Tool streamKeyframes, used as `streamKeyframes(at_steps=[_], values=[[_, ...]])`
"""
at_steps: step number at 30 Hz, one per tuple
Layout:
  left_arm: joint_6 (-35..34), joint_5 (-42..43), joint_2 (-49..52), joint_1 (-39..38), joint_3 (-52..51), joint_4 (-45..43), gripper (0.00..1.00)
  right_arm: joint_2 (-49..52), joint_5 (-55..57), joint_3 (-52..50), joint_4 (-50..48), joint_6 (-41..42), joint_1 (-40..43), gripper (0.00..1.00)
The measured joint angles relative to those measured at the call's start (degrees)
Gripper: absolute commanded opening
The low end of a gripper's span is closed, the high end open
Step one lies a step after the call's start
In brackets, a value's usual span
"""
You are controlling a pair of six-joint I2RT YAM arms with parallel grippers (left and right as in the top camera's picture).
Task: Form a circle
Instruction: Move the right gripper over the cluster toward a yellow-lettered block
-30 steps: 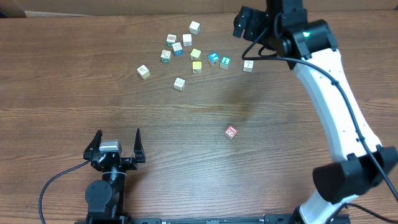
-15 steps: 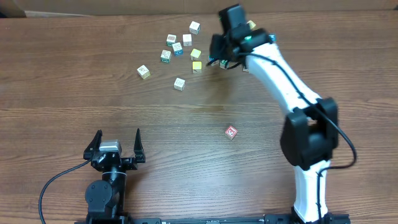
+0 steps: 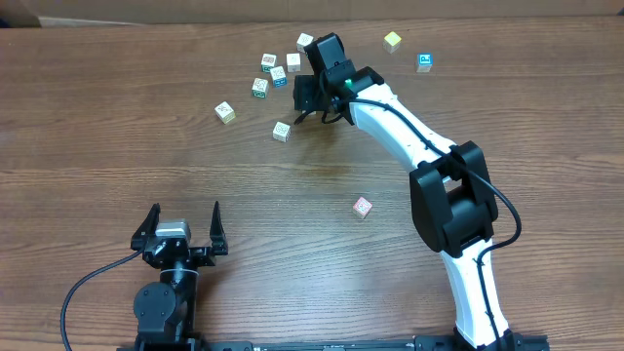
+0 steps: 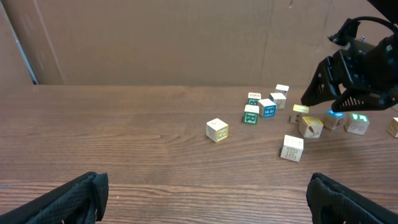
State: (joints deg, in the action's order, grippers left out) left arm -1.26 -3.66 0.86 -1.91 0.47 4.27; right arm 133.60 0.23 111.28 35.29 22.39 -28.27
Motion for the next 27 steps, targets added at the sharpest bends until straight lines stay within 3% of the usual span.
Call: streamKeyframes(at_steps=[5,16,27], values=[[0.0,0.0,0.0,0.0,0.0,0.0,1.0,0.74,0.02,0.0,-2.32,0.0,-0.22,0.72],[0.0,0.0,0.0,0.0,0.0,0.0,1.0,4.09,0.0,0.0,-3.41,0.04,-0.24,0.68],[0.0,0.0,0.0,0.0,0.0,0.0,1.0,4.83,0.02,0.0,-3.58,0.02,-0.26,0.47]])
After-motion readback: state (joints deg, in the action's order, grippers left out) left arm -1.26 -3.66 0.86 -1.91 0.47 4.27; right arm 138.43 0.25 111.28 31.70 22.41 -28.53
